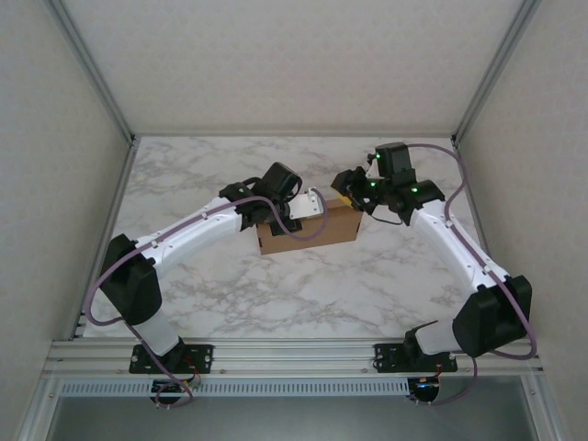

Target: Fold the paper box

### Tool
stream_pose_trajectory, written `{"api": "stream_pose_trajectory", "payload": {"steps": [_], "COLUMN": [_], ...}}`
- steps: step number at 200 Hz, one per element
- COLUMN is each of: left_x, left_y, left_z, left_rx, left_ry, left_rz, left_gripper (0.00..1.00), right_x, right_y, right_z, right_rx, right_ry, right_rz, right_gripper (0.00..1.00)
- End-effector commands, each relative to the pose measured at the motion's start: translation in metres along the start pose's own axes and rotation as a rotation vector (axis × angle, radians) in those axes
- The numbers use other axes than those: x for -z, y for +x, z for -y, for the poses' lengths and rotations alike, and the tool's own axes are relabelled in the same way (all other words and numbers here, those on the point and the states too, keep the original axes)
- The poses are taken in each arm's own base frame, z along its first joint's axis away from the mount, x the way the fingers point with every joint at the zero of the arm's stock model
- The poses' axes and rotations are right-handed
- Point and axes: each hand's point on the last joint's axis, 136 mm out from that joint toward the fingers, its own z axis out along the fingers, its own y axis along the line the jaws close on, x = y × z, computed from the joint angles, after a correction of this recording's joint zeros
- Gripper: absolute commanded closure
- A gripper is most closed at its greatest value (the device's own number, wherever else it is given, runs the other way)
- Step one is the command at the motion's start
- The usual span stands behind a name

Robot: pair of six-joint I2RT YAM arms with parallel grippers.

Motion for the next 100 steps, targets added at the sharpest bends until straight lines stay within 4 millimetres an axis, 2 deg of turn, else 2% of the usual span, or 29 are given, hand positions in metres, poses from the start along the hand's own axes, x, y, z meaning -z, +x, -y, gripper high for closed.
{"api": "stream_pose_trajectory", "payload": {"steps": [1,54,83,100], "left_x": [-0.001,0.003,0.004,0.004], "left_y": [0.007,0.01,0.009,0.011], "left_z": [0.004,0.004,0.006,0.006], "left_rx": [-0.002,-0.008,-0.007,-0.006], "left_ry": [0.009,-0.005,-0.006,-0.009], "left_rz": [-0.009,-0.008,-0.006,-0.008], "left_gripper": [0.52,0.48,0.47,0.46], "right_x": [-0.001,-0.033,-0.045,-0.045], "right_y": [-0.006,0.012,0.027,0.03], "right_z": [-0.001,0.059,0.083,0.089], "right_rx": [0.034,-0.003,-0.014,-0.017], "right_ry": [0.03,0.18,0.242,0.263], "right_rz": [0.044,-0.003,-0.044,-0.046], "right_gripper": [0.66,0.67,0.68,0.68]}}
